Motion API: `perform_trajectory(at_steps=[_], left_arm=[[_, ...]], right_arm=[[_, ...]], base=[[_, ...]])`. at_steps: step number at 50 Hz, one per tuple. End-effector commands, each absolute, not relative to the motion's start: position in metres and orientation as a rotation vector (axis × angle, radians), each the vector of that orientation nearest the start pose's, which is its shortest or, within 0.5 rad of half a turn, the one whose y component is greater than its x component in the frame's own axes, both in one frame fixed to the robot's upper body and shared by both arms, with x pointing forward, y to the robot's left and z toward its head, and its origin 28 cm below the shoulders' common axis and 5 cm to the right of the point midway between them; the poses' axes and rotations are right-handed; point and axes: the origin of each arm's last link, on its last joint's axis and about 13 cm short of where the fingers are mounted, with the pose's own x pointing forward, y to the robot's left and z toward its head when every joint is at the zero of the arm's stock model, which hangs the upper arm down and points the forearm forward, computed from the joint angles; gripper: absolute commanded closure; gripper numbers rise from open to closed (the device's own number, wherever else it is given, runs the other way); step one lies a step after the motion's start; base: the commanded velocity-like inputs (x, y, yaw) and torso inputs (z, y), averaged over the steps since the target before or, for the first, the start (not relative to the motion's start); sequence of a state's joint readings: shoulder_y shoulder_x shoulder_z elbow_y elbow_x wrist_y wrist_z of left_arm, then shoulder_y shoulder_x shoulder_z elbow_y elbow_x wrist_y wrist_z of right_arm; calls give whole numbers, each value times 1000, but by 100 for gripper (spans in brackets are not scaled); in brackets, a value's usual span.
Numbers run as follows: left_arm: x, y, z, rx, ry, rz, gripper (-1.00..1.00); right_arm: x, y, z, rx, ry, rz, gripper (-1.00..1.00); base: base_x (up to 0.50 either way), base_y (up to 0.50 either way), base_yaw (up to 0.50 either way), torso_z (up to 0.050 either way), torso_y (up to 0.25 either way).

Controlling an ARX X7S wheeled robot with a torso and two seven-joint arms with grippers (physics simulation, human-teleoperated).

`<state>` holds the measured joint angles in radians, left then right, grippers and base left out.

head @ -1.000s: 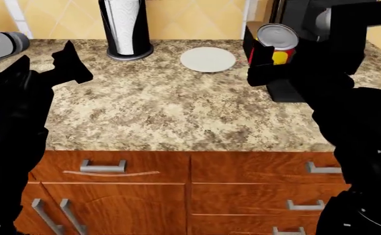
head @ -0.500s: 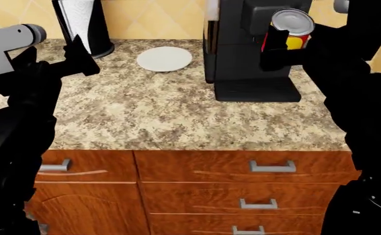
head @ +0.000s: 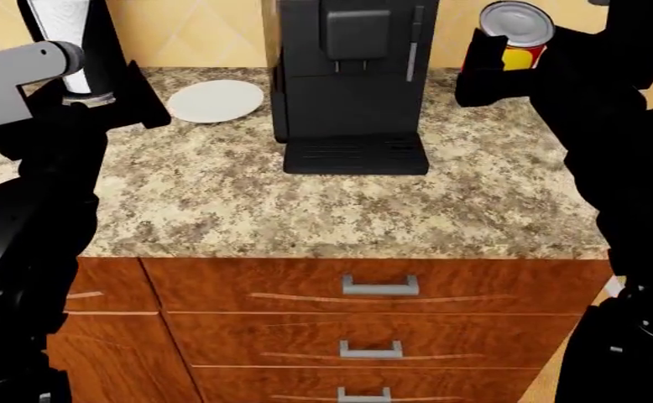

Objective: Pick the cans from the counter and place them in their designated side in the cabinet.

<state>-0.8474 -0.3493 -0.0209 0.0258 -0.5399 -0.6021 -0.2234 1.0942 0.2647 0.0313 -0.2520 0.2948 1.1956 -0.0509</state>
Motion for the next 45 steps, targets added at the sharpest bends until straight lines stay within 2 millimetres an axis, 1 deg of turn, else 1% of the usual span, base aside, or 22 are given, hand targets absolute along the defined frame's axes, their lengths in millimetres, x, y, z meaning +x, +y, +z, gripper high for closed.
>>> perform_trajectory(at_steps=[1,5,9,14,17,18,23,28,30,32,34,38,45], left_arm=[[338,283,237,-151,-248,139,-100],[339,284,239,-141,-246,152,-100],[342,285,241,-132,-241,183,-100],[341,284,242,-123,-253,173,-100],[340,283,242,-119,-261,165,-100],[340,283,242,-119,-262,164,-100],[342,283,247,-118,-275,165,-100],[342,283,251,-125,-280,160,-100],[342,283,252,-126,-279,154,-100],[343,283,252,-127,-280,152,-100],[343,283,253,-133,-275,153,-100],[343,284,254,-141,-261,155,-100],[344,288,262,-147,-250,152,-100]], right_arm=[[312,-152,314,-46,-187,102,100],[312,-154,324,-86,-204,97,100],[315,-159,349,-117,-223,79,100],[316,-169,404,-136,-260,47,100],[315,-173,433,-158,-278,34,100],[314,-174,439,-165,-284,30,100],[313,-178,491,-182,-326,26,100],[318,-177,534,-191,-358,34,100],[319,-179,547,-184,-364,28,100],[318,-179,555,-186,-364,17,100],[316,-178,558,-183,-362,13,100],[312,-176,560,-145,-359,15,100],[306,-177,562,-69,-344,-5,100]], base=[[0,0,0,0,0],[0,0,0,0,0],[0,0,0,3,3],[0,0,0,0,0],[0,0,0,0,0],[0,0,0,0,10],[0,0,0,0,0],[0,0,0,0,0],[0,0,0,0,0],[0,0,0,0,5],[0,0,0,0,0],[0,0,0,0,0],[0,0,0,0,0]])
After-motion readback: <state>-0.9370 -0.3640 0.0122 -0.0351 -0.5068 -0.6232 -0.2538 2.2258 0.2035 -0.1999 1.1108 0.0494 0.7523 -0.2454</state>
